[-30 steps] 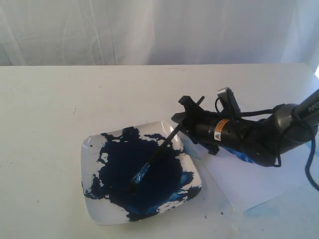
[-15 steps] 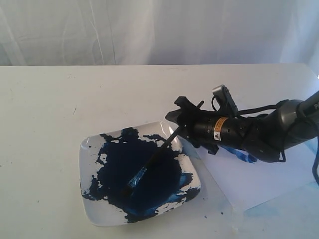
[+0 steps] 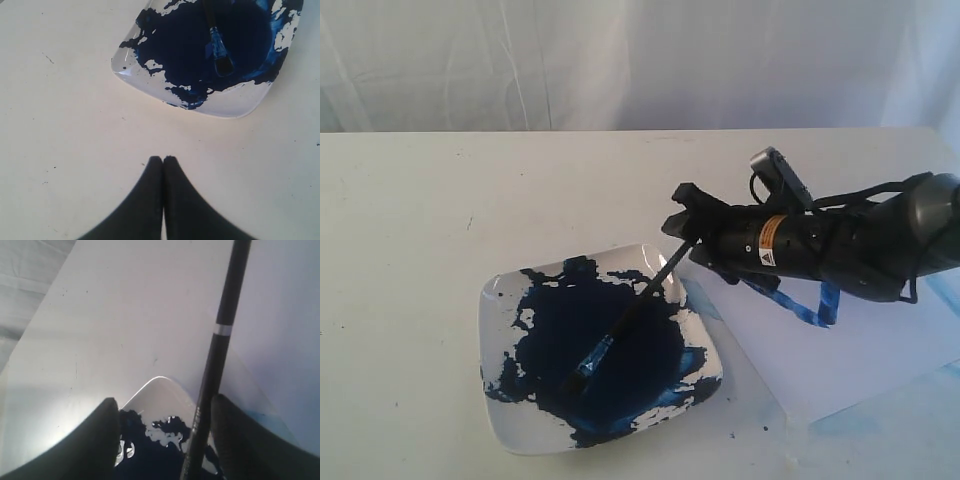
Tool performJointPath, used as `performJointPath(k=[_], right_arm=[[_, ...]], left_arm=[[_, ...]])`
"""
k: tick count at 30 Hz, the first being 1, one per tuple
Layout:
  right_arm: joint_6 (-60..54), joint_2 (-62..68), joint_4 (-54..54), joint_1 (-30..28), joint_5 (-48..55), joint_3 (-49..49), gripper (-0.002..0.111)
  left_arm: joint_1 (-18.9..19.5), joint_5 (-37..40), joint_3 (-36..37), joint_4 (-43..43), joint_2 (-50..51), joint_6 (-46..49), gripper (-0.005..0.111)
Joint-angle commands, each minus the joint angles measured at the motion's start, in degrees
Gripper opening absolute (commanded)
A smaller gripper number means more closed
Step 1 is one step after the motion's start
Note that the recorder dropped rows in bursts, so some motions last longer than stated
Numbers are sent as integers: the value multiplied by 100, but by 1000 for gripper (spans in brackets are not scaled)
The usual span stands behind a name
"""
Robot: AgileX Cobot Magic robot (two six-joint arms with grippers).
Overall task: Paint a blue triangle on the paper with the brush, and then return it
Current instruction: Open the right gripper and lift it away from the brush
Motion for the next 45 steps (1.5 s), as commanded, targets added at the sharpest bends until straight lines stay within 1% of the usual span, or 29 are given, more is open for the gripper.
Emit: performJointPath(k=[1,3,5,8,10,14,16,22,28,31,45], right_arm=[[4,-428,-497,0,313,-6,52],[4,-676,-872,0,622,4,52],[226,-953,-1606,0,983,4,50],[1066,-1462,-2851,0,1372,15,41],[1614,-1823,-3675,0,1385,15,29],[2556,-2522,-5072,0,1152,23,0],[2849,-2826,-5737,0,1165,59,0],[2899,-3728,-5745,0,1729,724,0],[2349,-4334,-5745,0,2513,1414,0],[2271,-4447,-5745,0,2568,1557,0],[2271,-4458,-5745,0,2539,1560,0]], left_arm=[[9,36,38,-66,-41,-48,0],[9,36,38,-66,-41,-48,0],[9,36,38,-66,-41,-48,0],[9,36,38,-66,-41,-48,0],[9,36,38,-66,-41,-48,0],[9,36,38,-66,-41,-48,0],[9,36,38,-66,-41,-48,0],[9,36,38,-66,-41,-59,0],[9,36,38,-66,-41,-70,0],[9,36,38,-66,-41,-70,0],[9,25,38,-66,-41,-58,0]])
